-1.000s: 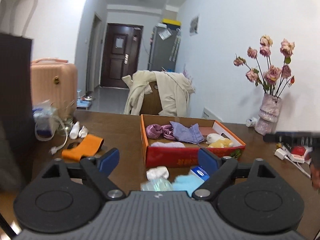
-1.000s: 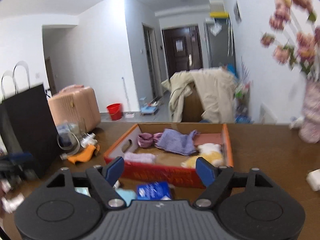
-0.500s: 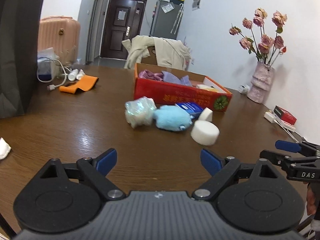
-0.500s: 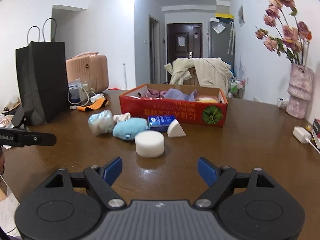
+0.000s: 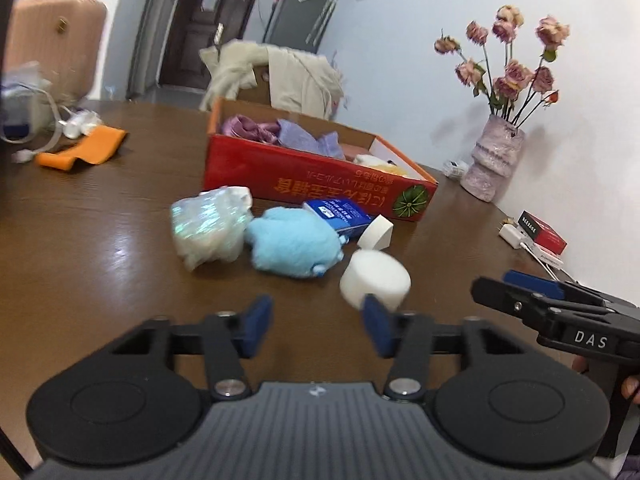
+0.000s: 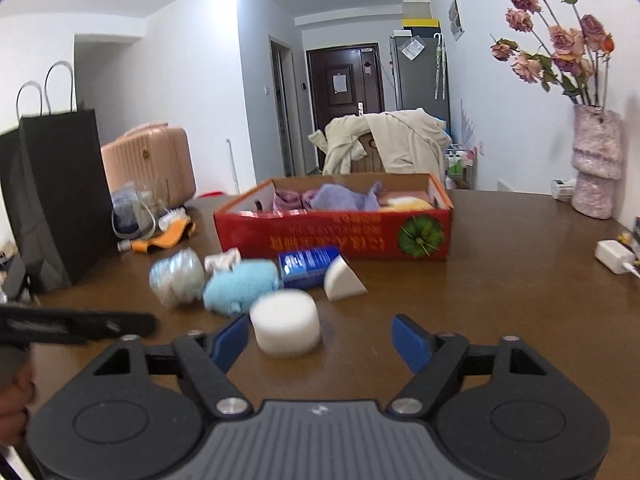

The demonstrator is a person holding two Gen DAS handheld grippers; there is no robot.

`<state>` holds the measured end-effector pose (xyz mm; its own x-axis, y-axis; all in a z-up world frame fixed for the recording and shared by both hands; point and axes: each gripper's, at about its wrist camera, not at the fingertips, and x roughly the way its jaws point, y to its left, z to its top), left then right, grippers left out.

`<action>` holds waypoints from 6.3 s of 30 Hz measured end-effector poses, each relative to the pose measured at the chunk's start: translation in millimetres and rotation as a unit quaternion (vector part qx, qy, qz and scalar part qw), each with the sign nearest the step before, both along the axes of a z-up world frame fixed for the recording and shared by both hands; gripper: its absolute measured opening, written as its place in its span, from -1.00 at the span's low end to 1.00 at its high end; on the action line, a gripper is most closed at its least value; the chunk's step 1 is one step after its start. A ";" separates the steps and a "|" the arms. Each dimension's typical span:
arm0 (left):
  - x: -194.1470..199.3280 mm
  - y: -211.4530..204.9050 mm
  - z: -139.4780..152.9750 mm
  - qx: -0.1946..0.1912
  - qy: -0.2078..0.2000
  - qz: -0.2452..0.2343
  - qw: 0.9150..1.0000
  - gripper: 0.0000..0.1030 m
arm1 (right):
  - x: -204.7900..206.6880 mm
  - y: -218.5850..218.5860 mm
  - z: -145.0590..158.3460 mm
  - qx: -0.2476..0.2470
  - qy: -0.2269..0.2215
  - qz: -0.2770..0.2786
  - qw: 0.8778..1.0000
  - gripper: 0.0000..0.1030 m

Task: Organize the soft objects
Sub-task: 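Move both grippers to the light blue plush and close on it, then lift the blue plush into the box and open both grippers, then grasp the iridescent plastic bag with the left gripper while the right grasps the white tissue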

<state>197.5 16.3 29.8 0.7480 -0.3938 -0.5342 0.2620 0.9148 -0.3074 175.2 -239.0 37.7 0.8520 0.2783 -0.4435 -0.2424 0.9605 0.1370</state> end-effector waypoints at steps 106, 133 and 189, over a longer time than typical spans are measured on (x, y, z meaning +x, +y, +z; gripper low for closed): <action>177.3 44.4 144.5 0.068 -0.079 0.043 0.994 0.17 | 254.4 32.0 137.4 0.018 0.071 0.081 0.994 -0.13; -103.3 20.9 42.3 0.070 -0.103 0.079 0.989 0.58 | -80.3 -10.8 17.9 -0.003 -0.046 0.030 0.998 0.48; 67.7 77.6 -9.6 0.051 -0.036 0.160 0.985 -0.43 | 147.8 155.8 12.6 -0.097 0.075 0.132 0.984 -0.56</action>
